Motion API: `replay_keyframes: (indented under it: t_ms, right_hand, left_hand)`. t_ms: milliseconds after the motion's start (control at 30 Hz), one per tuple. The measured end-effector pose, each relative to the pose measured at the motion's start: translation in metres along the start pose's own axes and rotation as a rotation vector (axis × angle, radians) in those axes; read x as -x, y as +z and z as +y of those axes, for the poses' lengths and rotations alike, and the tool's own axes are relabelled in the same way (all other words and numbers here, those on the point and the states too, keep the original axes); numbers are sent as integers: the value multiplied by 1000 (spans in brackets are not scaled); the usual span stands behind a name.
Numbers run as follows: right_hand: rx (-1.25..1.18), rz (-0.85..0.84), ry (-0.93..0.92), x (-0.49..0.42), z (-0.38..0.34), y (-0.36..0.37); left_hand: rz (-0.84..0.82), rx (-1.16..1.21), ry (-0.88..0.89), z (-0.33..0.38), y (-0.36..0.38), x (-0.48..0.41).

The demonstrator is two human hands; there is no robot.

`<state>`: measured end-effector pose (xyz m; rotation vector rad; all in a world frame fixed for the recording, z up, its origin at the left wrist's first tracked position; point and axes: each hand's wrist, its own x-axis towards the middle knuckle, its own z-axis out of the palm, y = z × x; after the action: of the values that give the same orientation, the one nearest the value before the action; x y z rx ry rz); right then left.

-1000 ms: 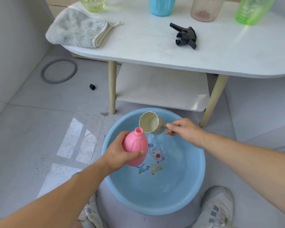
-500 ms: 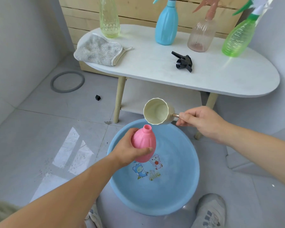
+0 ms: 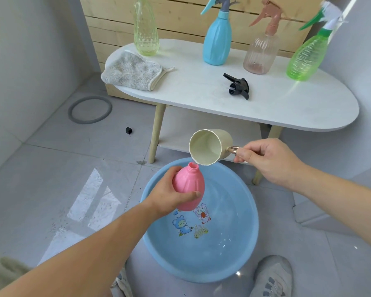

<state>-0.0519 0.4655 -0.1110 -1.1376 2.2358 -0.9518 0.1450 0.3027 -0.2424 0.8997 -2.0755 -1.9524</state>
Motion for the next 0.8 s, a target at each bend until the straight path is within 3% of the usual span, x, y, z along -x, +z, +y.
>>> replay_keyframes:
  t_ms: [800]
  right_hand:
    - [48,53,-83,-8,5,-2]
  left_hand:
    - [6,-5,-6,-1,4,-7]
